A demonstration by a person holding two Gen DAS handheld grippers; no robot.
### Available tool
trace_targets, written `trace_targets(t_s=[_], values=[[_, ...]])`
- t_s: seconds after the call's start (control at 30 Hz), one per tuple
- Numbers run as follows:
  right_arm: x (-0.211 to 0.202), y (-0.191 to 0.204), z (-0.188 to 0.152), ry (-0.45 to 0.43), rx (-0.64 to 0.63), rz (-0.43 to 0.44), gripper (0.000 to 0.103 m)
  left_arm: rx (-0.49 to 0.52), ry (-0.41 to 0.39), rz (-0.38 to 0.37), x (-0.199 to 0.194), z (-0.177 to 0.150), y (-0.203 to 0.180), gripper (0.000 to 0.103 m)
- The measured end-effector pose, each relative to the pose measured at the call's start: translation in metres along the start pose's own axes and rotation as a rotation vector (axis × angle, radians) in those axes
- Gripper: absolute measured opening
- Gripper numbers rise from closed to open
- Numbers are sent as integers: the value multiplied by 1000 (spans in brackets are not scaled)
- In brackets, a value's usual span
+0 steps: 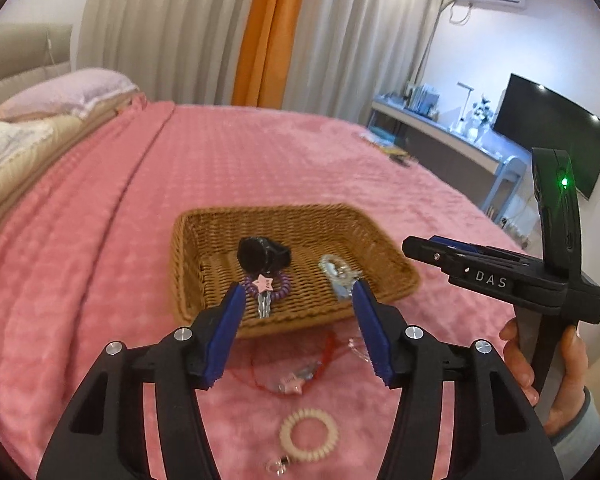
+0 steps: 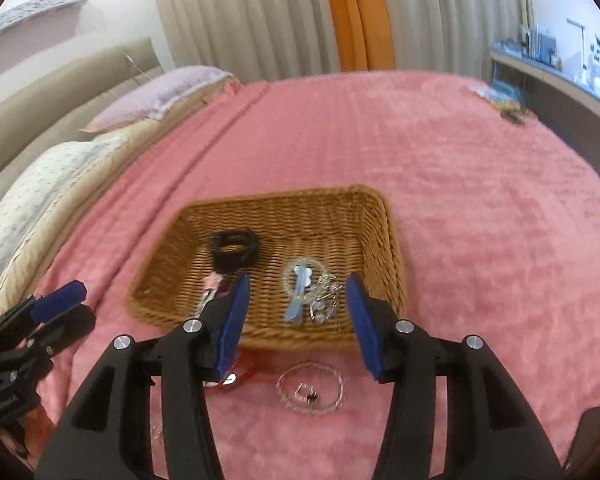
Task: Organize jewelry
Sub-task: 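Carry the star clip and beaded bracelet into the basket and release both, then grasp the cream coil bracelet with the left tool while the right tool grasps the clear beaded bracelet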
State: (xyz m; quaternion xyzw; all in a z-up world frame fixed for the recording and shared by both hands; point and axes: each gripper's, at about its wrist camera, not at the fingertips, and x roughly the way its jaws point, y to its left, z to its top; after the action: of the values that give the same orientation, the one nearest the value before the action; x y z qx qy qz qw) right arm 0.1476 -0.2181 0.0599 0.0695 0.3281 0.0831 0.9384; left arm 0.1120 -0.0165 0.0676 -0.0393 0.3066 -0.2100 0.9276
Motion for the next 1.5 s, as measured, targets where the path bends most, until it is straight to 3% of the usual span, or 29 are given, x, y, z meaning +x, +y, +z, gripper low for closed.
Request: trace_targets(t_s=[0.3,0.47,0.7,0.87,1.0,1.27,1.4,1.5], values=[[-30,16,-44,-2,-17,41,46,-19,-24,4,-45,-40,2,56],[-19,19,-73,42,7,43,46,-86,29,21,-39,-73,24,56],[2,-20,-87,84,85,-35,46,-161,122,-20,-8,-96,44,54],[29,-54,-91,154,158,-19,27,-153,190,-35,21,-106,37,47],[53,-63,-93,214,180,-1,27,-154,239,-40,42,-108,35,34],[84,-42,-80,236,66,-80,27,-117,297,-6,63,-113,27,34],[90,-25,-80,243,-26,-119,6,-77,312,27,69,-114,18,28],[80,-17,-81,224,-46,-115,6,-71,310,31,68,-116,18,25]])
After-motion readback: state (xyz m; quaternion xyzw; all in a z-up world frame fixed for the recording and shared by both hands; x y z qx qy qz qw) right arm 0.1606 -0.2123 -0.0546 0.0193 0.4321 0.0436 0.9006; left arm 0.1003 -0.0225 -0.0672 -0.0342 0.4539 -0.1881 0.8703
